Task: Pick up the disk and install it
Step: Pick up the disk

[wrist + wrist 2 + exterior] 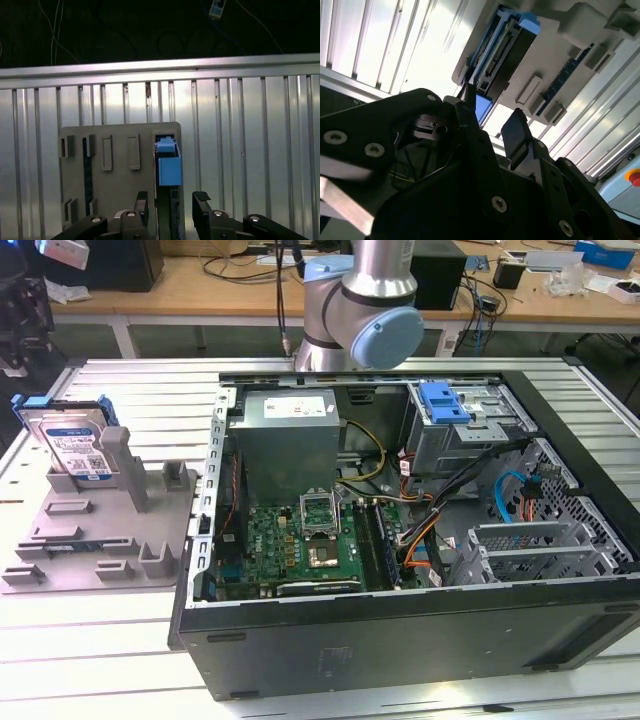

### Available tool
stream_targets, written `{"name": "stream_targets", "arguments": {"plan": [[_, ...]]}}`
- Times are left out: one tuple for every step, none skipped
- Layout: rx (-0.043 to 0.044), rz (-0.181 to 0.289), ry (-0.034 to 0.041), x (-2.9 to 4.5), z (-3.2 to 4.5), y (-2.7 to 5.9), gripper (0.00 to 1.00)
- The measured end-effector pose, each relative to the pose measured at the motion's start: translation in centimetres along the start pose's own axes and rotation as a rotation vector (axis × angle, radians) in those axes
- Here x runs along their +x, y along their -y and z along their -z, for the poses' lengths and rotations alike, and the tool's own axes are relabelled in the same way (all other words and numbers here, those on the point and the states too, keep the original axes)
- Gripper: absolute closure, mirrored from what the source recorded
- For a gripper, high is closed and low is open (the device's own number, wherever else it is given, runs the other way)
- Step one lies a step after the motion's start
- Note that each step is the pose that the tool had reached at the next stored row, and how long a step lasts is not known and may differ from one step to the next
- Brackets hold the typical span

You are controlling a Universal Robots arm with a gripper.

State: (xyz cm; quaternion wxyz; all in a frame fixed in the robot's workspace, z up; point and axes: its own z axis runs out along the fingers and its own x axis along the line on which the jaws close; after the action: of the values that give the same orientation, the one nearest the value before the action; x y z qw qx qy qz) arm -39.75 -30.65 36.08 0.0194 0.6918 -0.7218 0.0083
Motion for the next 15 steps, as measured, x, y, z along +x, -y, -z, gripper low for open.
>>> {"name": "stream_targets", "arguments": {"plan": [[0.0,0.0,-0.0001,-0.06,-0.03,-0.25,0.52],[0.0,0.0,-0.0003,-0.14,-0.06,-0.46,0.52],[0.0002,0.0,-0.0012,-0.17,-0.09,-0.51,0.52],[0.0002,0.0,-0.004,-0.18,-0.12,-0.52,0.52],[0.0001,0.0,-0.0066,-0.17,-0.14,-0.52,0.52],[0.0004,0.0,-0.011,-0.18,-0.23,-0.53,0.52],[0.0005,0.0,-0.0142,-0.18,-0.28,-0.53,0.52],[0.0007,0.0,-0.0169,-0.18,-0.35,-0.53,0.52],[0.0009,0.001,-0.0194,-0.18,-0.5,-0.52,0.52],[0.0008,0.001,-0.0195,-0.19,-0.63,-0.52,0.52],[0.0009,0.001,-0.0195,-0.2,-0.75,-0.52,0.52],[0.0008,0.001,-0.0195,-0.2,-0.86,-0.52,0.52],[0.0009,0.001,-0.0195,-0.21,-0.92,-0.52,0.52],[0.001,0.001,-0.0196,-0.21,-0.99,-0.52,0.52],[0.0009,0.002,-0.0197,-0.21,-1.06,-0.52,0.52]]}}
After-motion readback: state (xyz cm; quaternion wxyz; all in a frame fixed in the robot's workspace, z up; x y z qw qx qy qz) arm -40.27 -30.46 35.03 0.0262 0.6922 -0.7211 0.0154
